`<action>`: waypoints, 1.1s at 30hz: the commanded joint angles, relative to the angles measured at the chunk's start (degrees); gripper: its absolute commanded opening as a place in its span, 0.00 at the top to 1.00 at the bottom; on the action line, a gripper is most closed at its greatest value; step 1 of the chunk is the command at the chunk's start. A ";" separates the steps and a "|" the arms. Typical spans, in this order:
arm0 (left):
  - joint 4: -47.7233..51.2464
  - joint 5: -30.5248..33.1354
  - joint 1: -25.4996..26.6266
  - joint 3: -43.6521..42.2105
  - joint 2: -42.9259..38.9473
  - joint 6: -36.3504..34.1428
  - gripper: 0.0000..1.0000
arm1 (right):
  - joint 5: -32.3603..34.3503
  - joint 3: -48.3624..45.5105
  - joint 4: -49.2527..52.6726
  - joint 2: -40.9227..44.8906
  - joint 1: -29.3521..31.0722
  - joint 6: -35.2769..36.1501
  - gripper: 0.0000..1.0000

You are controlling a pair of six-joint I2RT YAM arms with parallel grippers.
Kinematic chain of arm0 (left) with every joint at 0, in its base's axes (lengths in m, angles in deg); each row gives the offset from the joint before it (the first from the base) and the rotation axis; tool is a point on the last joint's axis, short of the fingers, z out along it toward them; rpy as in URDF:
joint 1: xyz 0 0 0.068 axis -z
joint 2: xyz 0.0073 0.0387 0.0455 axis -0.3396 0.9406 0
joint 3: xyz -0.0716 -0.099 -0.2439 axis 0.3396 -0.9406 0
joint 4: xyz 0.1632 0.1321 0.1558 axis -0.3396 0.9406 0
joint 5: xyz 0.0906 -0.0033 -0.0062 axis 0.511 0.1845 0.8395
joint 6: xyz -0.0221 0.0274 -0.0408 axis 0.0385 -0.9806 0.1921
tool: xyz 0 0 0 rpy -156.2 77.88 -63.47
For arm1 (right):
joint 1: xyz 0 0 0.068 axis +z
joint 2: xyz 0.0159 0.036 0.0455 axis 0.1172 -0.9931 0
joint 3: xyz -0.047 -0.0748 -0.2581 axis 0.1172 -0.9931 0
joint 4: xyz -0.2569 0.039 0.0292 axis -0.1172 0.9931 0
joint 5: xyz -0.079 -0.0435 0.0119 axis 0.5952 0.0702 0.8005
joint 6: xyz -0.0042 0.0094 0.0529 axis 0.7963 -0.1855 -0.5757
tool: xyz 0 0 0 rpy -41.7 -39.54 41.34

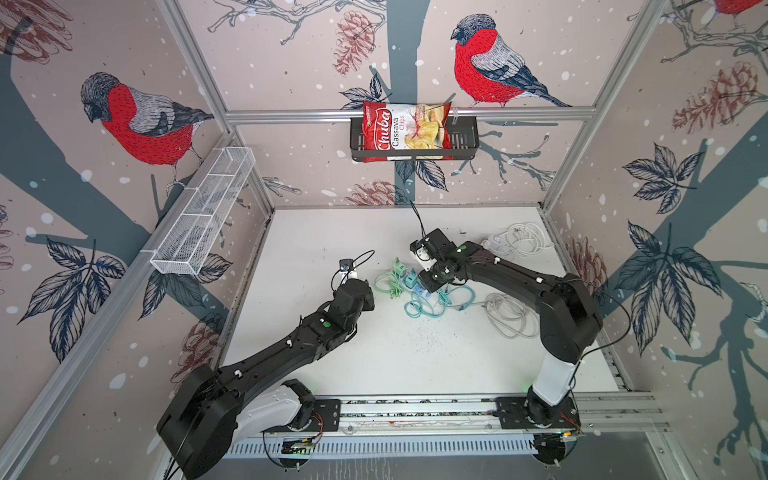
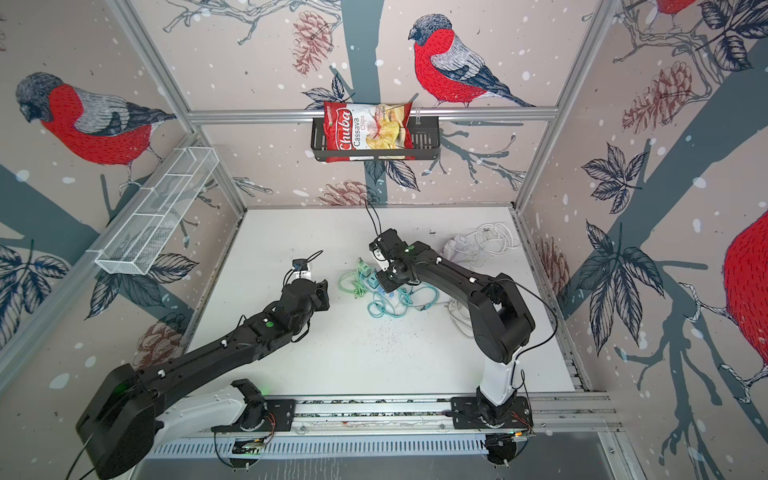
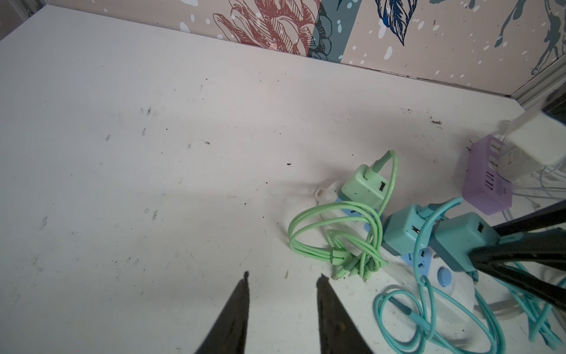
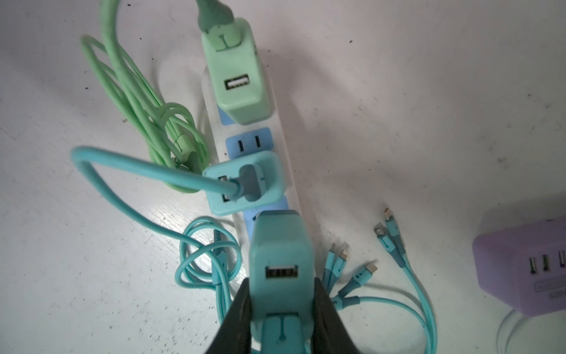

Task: Insert the plug
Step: 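Align the teal charger prongs over the empty socket while the left gripper withdraws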

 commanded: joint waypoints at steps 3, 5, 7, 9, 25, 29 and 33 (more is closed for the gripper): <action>-0.07 0.62 -0.55 -0.50 -0.39 -0.42 0.63 | -0.97 1.01 0.01 -1.02 0.41 1.73 0.93; -0.22 0.54 -0.74 -0.49 -0.32 -0.37 0.63 | -0.81 0.92 -0.17 -1.13 0.38 1.73 0.93; -0.27 0.33 -0.97 -0.60 -0.25 -0.36 0.63 | -0.50 1.01 -0.28 -1.37 0.43 1.70 0.93; -0.34 0.27 -0.99 -0.58 -0.19 -0.39 0.63 | -0.25 1.18 -0.06 -1.72 0.47 1.82 0.93; -1.20 -0.28 -1.52 -1.56 -0.28 -0.38 0.62 | 2.07 2.16 0.01 -2.38 0.85 2.15 0.93; -1.02 -0.34 -1.53 -1.62 -0.54 -0.40 0.62 | 1.83 0.82 -0.58 -2.43 1.22 2.09 0.93; -1.06 -0.45 -1.54 -1.50 -0.53 -0.25 0.63 | 1.82 -0.13 -1.13 -2.78 1.28 2.28 0.93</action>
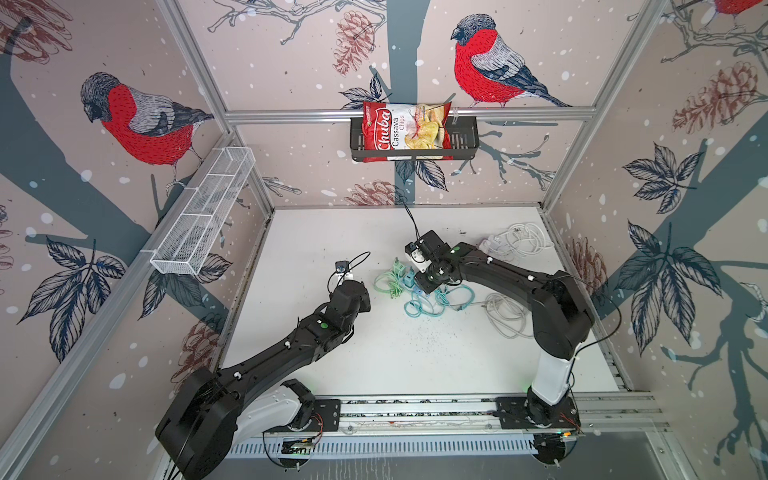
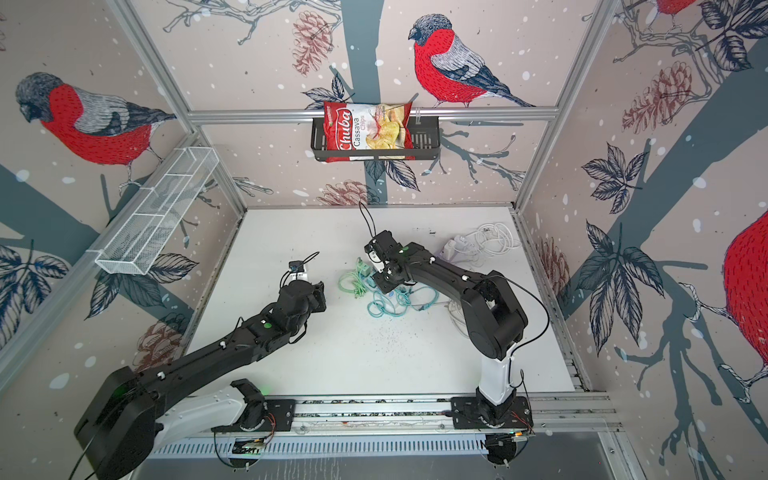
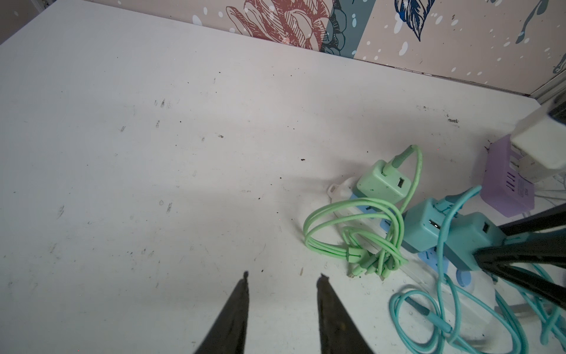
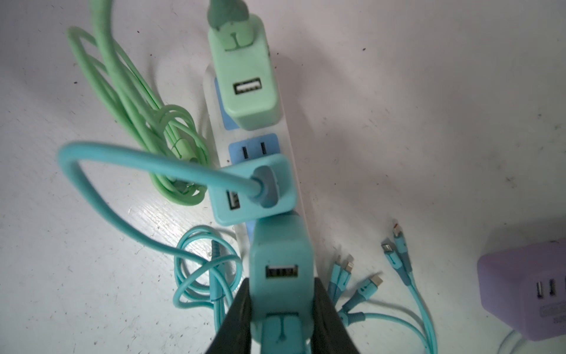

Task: Insert the plug
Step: 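Align the teal charger prongs over the empty socket while the left gripper withdraws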

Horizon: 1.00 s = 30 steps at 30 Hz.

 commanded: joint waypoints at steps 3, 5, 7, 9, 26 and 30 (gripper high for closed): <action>-0.80 -0.03 -0.06 0.06 -0.03 -0.47 0.63 | 0.72 -1.13 0.33 -0.45 0.37 0.86 0.93; -0.79 -0.09 -0.06 0.11 -0.10 -0.36 0.63 | 1.01 -1.41 0.31 -0.36 0.45 0.95 0.93; -0.90 -0.15 -0.06 0.08 0.01 -0.36 0.63 | 1.38 -1.66 0.53 -0.08 0.46 1.04 0.93; -0.95 -0.19 -0.07 0.09 -0.01 -0.39 0.63 | 1.68 -1.67 0.81 0.30 0.41 0.91 0.93; -1.38 -0.98 -0.06 0.35 0.40 -0.49 0.63 | 2.67 -3.24 -0.45 2.46 0.38 -0.65 0.94; -1.75 -1.15 -0.10 0.14 0.52 -0.51 0.63 | 0.92 -3.59 -0.83 3.54 -0.55 -0.29 0.94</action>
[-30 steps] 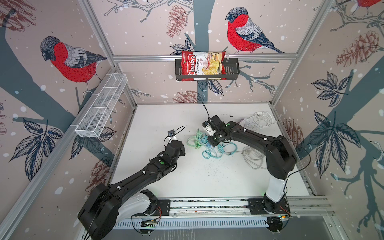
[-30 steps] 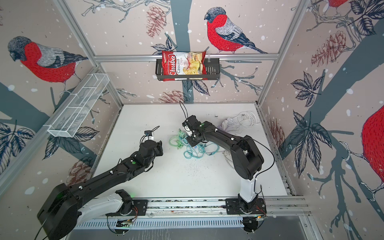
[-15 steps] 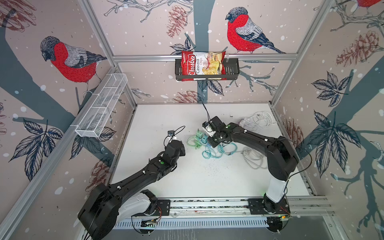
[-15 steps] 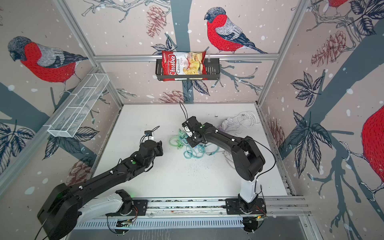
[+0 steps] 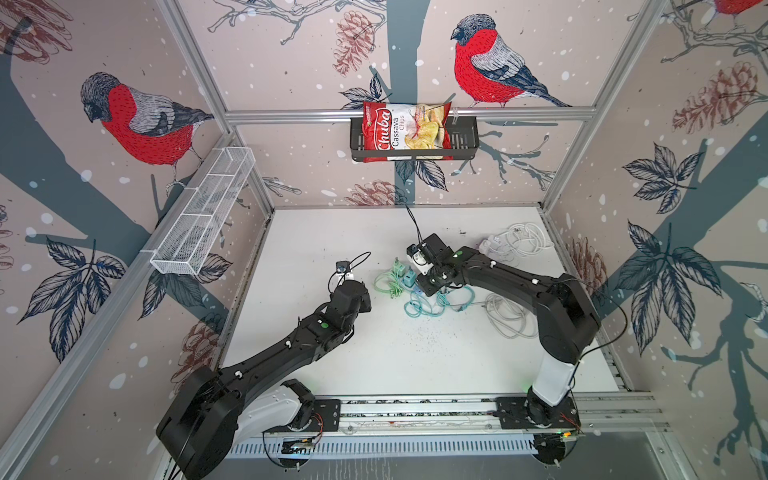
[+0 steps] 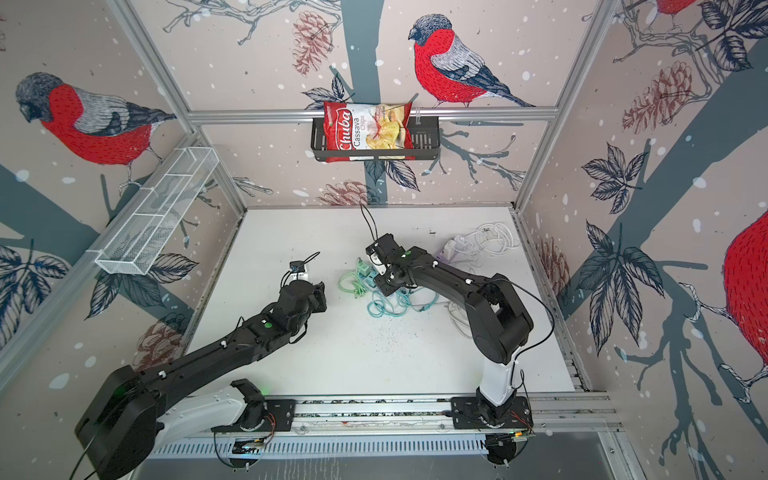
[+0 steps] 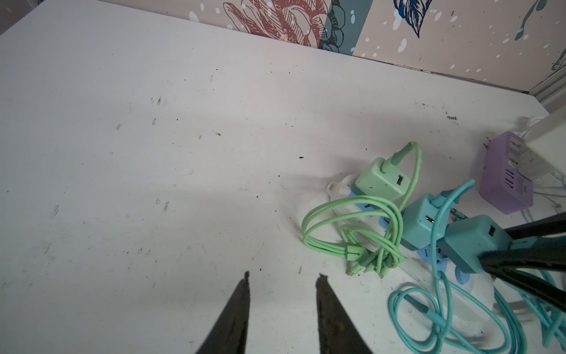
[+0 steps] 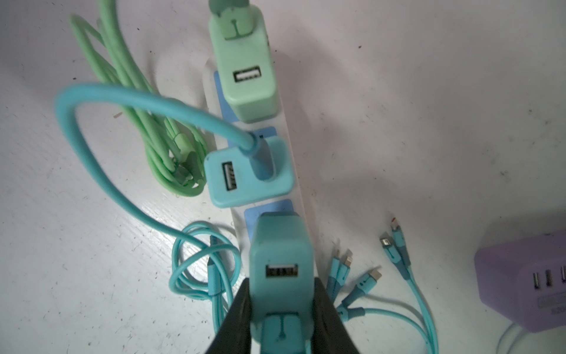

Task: Insert the plug
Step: 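Align the teal charger prongs over the empty socket while the left gripper withdraws, then press the teal charger down into the strip socket with the right gripper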

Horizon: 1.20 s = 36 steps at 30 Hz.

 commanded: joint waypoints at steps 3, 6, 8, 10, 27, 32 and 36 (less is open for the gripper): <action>-1.63 -0.70 -0.01 0.37 0.68 -0.45 0.63 | -0.36 -0.53 0.22 0.03 -0.05 -0.04 0.94; -1.63 -1.44 -0.01 0.34 0.67 -0.34 0.64 | -1.17 -0.73 -1.31 -0.20 -0.30 -0.21 0.95; -1.46 -1.53 -0.01 0.24 0.44 -0.43 0.64 | -1.55 -0.55 -2.04 -0.15 -0.23 -0.17 0.95; -1.51 -1.26 -0.02 0.09 0.16 -0.72 0.64 | -1.77 -0.45 -2.49 0.00 -0.14 0.11 0.94; 1.05 1.15 -0.04 0.12 -2.12 -1.37 0.64 | -2.52 -1.62 -4.70 2.13 -0.22 5.18 0.95; 1.59 1.62 -0.01 0.15 -2.83 -1.39 0.64 | -3.36 -2.25 -5.42 1.62 -0.22 7.50 0.95; 2.15 1.83 -0.01 0.14 -3.00 -1.49 0.64 | -3.67 -3.00 -6.46 1.13 -0.48 8.41 0.95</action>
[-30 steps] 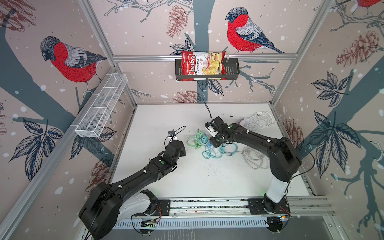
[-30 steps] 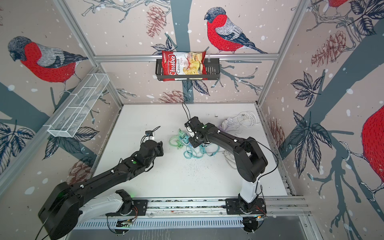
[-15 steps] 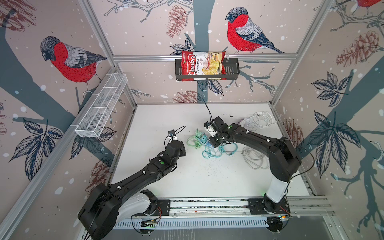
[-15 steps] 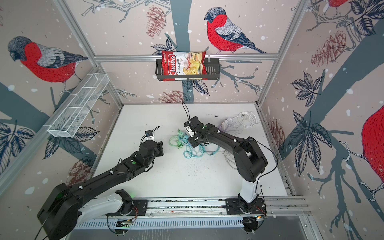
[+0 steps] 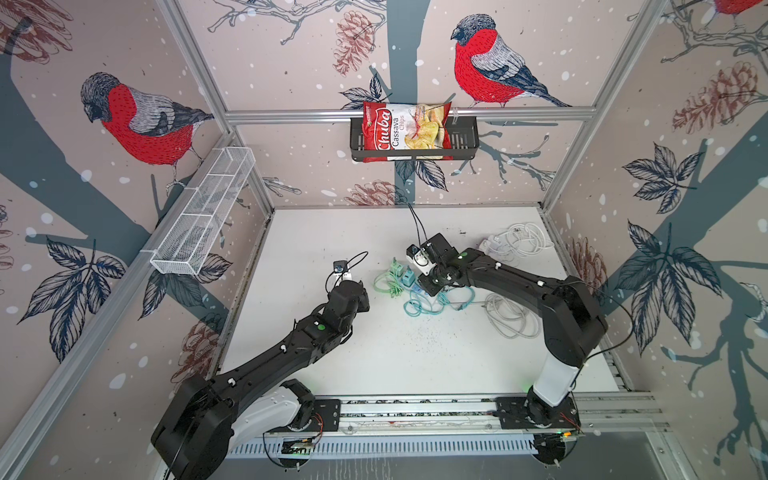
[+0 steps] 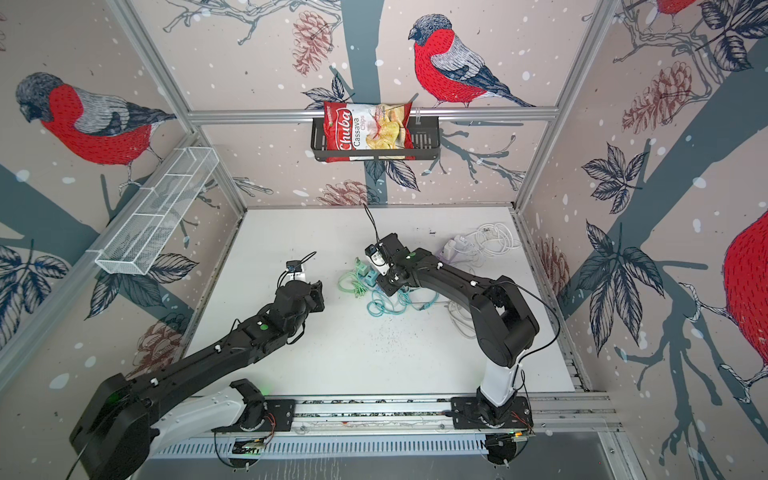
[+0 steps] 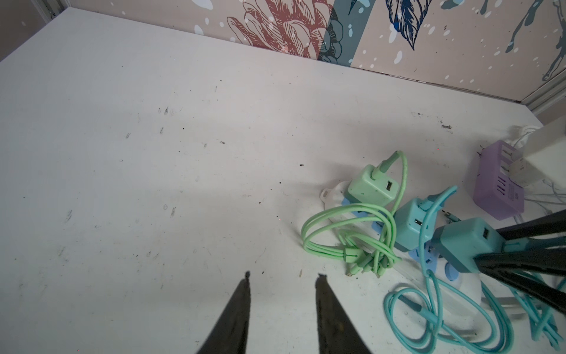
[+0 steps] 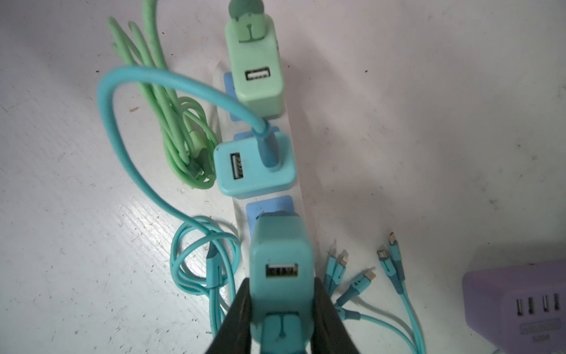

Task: Insert the plug
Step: 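Press the teal charger down into the strip socket with the right gripper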

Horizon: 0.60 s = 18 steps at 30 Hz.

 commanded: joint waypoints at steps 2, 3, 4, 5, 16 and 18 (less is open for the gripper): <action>1.03 1.17 -0.03 0.14 -0.34 -1.15 0.64 | -1.55 -0.11 -1.91 -0.80 -0.14 2.24 0.95; 1.11 1.30 -0.01 0.14 -0.39 -1.15 0.64 | -1.52 -0.01 -2.04 -0.90 -0.14 2.29 0.95; 1.13 1.31 -0.01 0.09 -0.40 -1.07 0.64 | -1.43 0.09 -2.02 -1.12 -0.18 2.35 0.95; 1.12 1.35 -0.01 0.03 -0.51 -1.05 0.64 | -1.51 0.11 -2.12 -1.14 -0.14 2.55 0.95; 0.68 1.35 -0.01 -0.19 -0.36 -1.20 0.64 | -2.29 -1.03 -1.44 -0.24 -0.31 4.90 0.95; 0.72 1.28 -0.01 -0.18 -0.35 -1.27 0.64 | -2.89 -1.48 -1.50 0.64 -0.64 5.31 0.95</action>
